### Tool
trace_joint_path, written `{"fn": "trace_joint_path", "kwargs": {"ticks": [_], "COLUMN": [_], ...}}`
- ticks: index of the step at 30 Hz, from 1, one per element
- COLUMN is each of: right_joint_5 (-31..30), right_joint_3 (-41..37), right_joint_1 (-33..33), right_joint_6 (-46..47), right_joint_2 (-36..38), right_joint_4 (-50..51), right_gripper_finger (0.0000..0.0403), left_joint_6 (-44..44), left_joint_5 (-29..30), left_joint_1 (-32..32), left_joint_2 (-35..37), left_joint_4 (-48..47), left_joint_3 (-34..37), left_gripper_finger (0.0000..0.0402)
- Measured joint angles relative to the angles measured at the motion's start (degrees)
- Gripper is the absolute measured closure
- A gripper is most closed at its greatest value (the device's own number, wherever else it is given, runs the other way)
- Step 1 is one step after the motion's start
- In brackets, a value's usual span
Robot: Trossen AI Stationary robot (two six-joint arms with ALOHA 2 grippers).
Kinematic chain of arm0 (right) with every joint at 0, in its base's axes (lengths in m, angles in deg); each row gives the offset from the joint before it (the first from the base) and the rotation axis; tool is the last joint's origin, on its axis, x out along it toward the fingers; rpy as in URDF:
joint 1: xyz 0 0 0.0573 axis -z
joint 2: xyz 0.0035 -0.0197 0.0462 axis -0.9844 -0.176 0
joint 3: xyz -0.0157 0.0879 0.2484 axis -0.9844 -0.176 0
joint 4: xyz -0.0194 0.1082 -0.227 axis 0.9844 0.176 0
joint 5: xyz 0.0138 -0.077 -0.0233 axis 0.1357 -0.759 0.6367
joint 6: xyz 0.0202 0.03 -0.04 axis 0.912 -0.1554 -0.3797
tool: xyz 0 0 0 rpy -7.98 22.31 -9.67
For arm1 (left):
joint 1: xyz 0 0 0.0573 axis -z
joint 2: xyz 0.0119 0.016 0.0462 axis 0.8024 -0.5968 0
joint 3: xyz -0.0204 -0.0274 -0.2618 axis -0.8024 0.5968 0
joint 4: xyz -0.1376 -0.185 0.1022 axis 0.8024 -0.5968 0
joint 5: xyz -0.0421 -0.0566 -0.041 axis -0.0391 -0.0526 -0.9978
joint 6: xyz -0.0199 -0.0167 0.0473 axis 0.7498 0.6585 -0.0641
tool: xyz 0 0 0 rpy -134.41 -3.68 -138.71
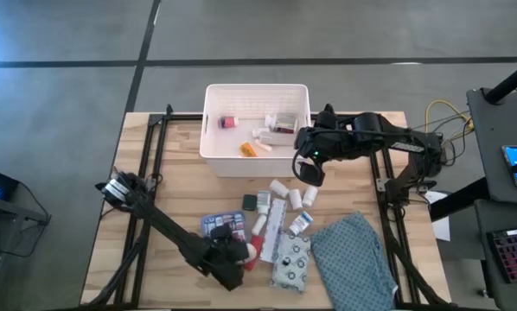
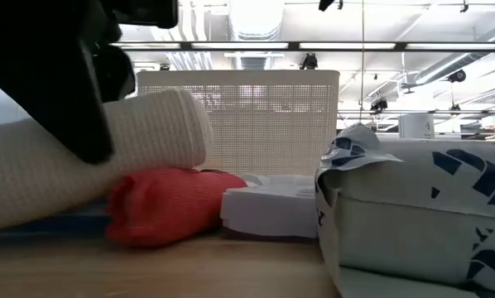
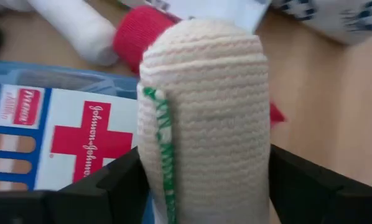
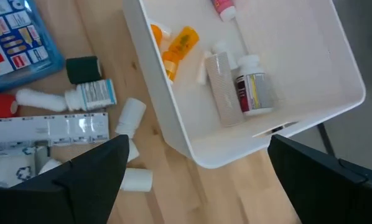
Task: Pick & place medical supplies in basket/bin
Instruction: Put the white bandage into the white bin, then put the white bottle into the white bin
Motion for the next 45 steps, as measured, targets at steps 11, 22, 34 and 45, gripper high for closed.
{"fn": "trace_joint_path", "kwargs": {"ticks": [11,22,34,45], "right_joint_5": [-0.8,8.7,8.8,19.2], "right_joint_3": [-0.1,-9.7,-40.4,-70.5], "right_joint_1": [0.0,-0.4,-4.2,-3.7], "right_joint_6": [-3.2,2.8,16.2,37.4], "right_joint_2": [6.0,18.6,29.3,30.0], "right_joint_4": [-0.2,-0.1,-5.7,-35.3], "right_gripper_finger": [0.0030,0.0030,0.0030,0.0030], "left_joint_6": [-1.1,-15.2,-39.0,-49.0], "left_joint_5": [1.3,25.4,2.3,2.1], "left_joint_1": [-1.7,-13.3,-55.2,-58.0], "left_joint_2": [7.0,30.1,23.3,23.2], "left_joint_4": [-13.3,-12.6,-10.7,-16.3], "left_joint_3": [-7.1,-23.7,-23.0,-32.7], "left_gripper_finger": [0.0331,0.0313,0.0225,0.0121]}}
